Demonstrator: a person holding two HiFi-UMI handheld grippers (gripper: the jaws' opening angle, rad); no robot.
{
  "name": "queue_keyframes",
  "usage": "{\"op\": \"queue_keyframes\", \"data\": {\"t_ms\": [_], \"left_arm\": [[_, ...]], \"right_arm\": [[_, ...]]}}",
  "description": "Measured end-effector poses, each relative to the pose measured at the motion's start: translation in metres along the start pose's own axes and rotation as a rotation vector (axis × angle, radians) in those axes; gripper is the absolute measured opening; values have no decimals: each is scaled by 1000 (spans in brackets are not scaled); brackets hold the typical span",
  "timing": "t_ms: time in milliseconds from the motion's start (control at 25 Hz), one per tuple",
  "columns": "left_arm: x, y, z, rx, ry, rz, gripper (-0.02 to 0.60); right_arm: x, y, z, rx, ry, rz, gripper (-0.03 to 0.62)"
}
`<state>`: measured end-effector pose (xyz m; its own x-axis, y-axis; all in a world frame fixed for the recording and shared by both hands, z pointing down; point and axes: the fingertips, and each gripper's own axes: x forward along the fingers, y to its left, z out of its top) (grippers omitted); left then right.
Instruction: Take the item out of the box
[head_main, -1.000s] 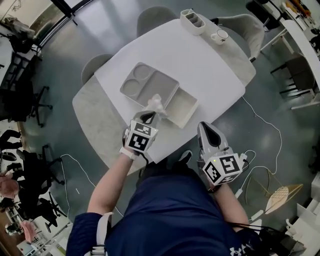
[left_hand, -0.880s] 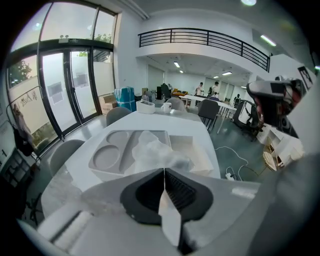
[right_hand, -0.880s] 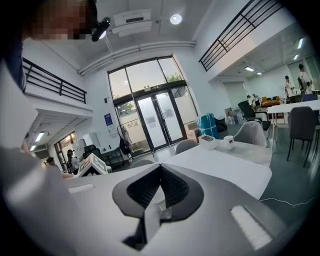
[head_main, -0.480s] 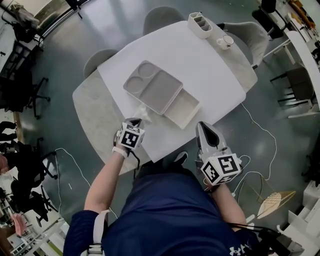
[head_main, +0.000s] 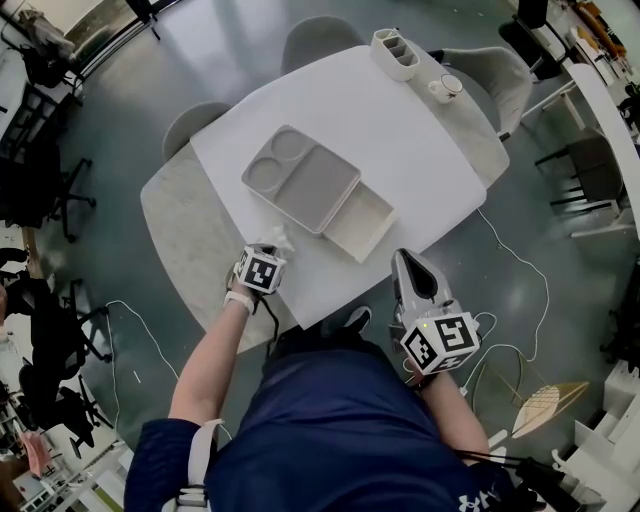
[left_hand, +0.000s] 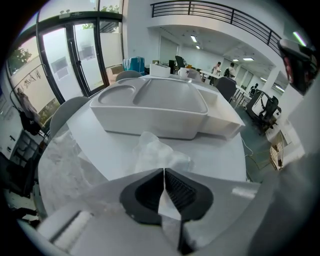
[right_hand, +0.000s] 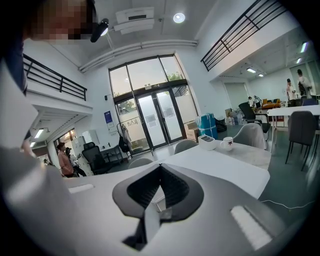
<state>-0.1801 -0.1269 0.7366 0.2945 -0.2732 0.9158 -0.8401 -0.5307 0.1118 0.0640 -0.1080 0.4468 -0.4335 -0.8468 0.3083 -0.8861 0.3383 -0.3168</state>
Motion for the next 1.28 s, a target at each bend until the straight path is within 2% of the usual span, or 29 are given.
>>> {"op": "queue_keyframes", "data": {"t_ms": [80,160,360,440,600,840,1080,1160,1280], "left_arm": [[-3,7,4,17,7,38,17],[-5,11,6,27,13,65,57],[-1,7,-1,5,28,59,141],[2,5,-6,-26,29,48,169],[-16,5,4,-55,-34,70,202],[-80,-5,44,-66,-201,80,216],[-150,-16,98,-201,-425,19,216],[-178,-25,117,-187,-498,9,216],[-222,-41,146,-126,-603,16,216]], "right_arm": [[0,-1,-1,3,0,-2,2],[0,-3,-1,4,0,-3,2],[0,-6,-1,8,-5,-6,2],[1,-6,0,9,-9,-6,2],[0,-6,4,10,-14,-3,2],[0,-12,9,9,-27,1,2],[5,-16,23,2,-63,14,2],[5,-15,33,-7,-86,20,2],[3,-18,52,-18,-121,22,2]]}}
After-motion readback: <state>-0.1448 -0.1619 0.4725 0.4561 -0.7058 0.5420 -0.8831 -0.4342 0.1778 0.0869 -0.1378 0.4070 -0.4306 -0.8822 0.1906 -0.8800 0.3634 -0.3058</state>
